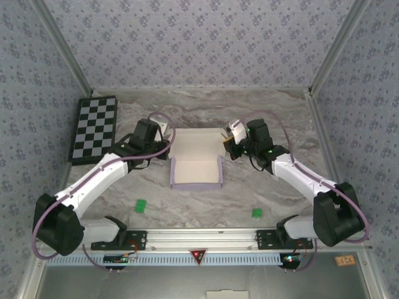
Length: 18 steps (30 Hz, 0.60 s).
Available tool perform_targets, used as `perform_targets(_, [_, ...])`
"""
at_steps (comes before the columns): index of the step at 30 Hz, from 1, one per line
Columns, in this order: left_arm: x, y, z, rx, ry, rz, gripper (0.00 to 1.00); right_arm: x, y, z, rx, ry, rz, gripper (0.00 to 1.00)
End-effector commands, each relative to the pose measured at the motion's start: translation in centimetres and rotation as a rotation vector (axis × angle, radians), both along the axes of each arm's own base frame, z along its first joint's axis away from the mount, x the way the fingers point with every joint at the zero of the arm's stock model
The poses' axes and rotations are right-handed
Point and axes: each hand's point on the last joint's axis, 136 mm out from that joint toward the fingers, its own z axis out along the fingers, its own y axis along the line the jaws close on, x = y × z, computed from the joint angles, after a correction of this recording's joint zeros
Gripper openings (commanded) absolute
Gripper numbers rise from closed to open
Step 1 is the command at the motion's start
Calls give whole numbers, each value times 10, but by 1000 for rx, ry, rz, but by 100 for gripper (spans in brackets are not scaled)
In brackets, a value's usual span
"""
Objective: Fold the paper box
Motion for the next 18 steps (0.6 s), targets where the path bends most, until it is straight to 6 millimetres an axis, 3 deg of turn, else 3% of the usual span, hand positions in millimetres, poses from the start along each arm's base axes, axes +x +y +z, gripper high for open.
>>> perform_targets(1, [23, -6, 27, -30, -83, 44, 13, 30, -14, 21, -2, -82, -225, 0])
perform_targets(7, [49, -16, 37, -66, -137, 83, 12, 57, -36, 33, 70, -151, -511, 0])
perform_targets(13, [73, -30, 47, -149, -163, 91, 7, 76, -36, 30, 130, -177, -652, 0])
perform_targets(15, [80, -31, 47, -147, -164, 86, 12, 81, -31, 25, 142, -178, -649, 0])
perform_targets(18, [90, -13, 38, -121, -139, 114, 25, 83, -20, 15, 130, -142, -567, 0])
